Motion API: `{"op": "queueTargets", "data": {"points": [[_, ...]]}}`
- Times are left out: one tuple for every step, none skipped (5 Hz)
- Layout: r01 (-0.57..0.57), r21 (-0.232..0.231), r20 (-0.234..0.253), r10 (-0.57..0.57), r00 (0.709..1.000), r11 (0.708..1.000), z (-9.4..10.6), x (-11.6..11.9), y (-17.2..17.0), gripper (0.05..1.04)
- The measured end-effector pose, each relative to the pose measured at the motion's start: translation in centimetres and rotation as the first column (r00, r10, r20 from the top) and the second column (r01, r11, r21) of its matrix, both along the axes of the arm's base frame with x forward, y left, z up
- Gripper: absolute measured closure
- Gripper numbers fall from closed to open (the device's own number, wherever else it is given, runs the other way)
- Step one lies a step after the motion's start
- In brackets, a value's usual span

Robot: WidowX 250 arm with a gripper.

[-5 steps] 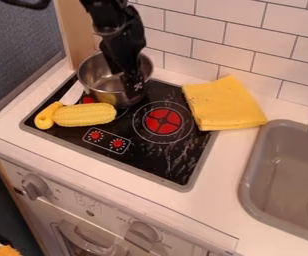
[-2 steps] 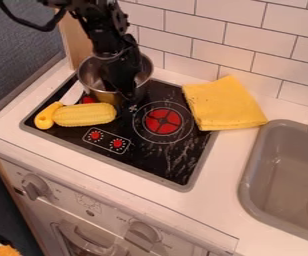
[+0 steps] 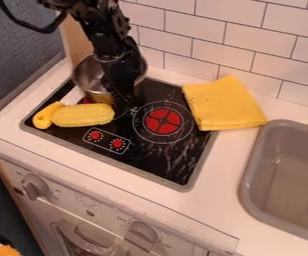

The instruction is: Move the silver pot to the lower right of the burner

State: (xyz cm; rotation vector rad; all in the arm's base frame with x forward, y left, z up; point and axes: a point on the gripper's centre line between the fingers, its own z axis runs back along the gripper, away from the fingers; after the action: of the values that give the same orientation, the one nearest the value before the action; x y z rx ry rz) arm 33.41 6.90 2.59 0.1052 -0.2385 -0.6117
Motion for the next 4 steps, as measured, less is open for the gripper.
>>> {"op": "queueTargets", "data": {"points": [[0.034,0.015,0.008,-0.034,0.999,0.999,0.23,0.00,0.10,1.000],[0.046,0.014,0.004,-0.046,0.999,0.999,0.30,0.01,0.11,1.000],[0.040,0.015,0.001,-0.040,0.999,0.999,0.41,0.04,0.21,1.000],[0.033,0.012,0.006,-0.033,0.999,0.999,0.96,0.16,0.39,1.000]]}}
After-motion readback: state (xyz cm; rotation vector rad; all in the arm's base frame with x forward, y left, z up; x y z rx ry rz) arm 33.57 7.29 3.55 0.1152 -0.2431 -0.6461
